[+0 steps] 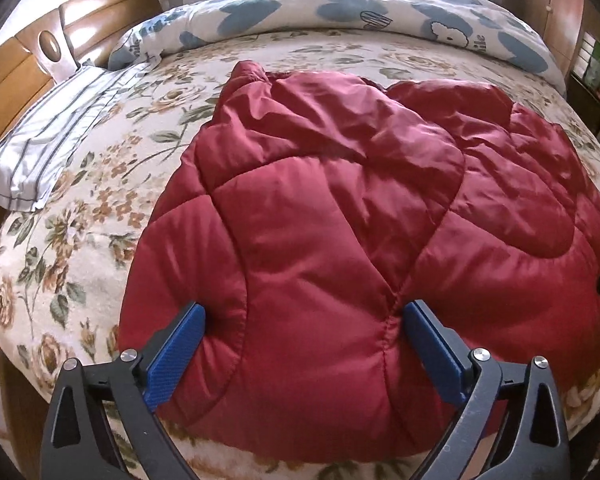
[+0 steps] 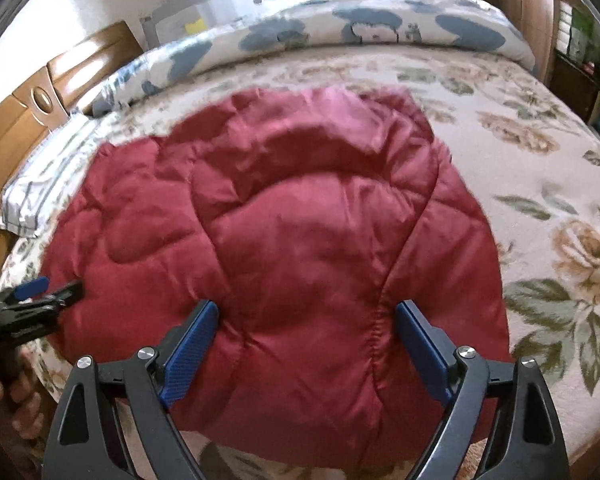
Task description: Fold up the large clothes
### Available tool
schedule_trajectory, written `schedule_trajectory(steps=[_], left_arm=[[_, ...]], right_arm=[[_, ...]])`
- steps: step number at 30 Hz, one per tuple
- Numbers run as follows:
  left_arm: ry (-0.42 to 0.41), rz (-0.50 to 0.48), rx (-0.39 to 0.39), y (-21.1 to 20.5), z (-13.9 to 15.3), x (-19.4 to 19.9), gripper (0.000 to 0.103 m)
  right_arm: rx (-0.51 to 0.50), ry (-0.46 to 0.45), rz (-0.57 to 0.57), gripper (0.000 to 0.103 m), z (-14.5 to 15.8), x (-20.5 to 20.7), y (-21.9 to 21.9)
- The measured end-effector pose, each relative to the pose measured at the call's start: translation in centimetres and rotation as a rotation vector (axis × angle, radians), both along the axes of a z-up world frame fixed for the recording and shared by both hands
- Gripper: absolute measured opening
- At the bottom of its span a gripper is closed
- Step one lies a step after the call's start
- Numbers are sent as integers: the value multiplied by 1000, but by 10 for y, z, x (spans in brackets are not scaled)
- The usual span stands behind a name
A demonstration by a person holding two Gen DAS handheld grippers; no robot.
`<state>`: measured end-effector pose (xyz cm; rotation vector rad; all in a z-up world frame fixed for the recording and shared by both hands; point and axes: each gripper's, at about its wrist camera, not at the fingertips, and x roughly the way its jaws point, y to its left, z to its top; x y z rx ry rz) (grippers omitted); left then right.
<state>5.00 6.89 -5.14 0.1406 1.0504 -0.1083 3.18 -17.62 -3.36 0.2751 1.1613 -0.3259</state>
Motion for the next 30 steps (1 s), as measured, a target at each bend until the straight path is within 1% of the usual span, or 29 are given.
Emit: schedule_trajectory(steps=[1,3,5,7,9,21,23,26,30], left_arm=[[-1,1,0,0,0,1,101],[-3,1,-1,0,-1,2,102],[-6,-1,0,-1,-3,2,102],[-9,-4,1,-2,-6,2,103],[-9,-6,0,-1,-10,7,103],[-7,1,1,-3,-11,10,103],[-7,5,1,-2,-8,9,103],[-15,12,-5,1,-2,2,102],[-24,13,-5,7,8,-15,102]], right_arm=[[-4,-10,5,90,3,1,2],[-15,3,17,90,1,4,4],[-3,36,16,92,-13,6,2],[-9,40,14,95,-24,7,1],[-26,35,15,96,-28,9,1],[-29,38,10,97,-29,11,0],[-27,37,5,97,-26,11,0],[-23,21,2,95,-13,9,0],[-39,0,39,97,5,2,11]])
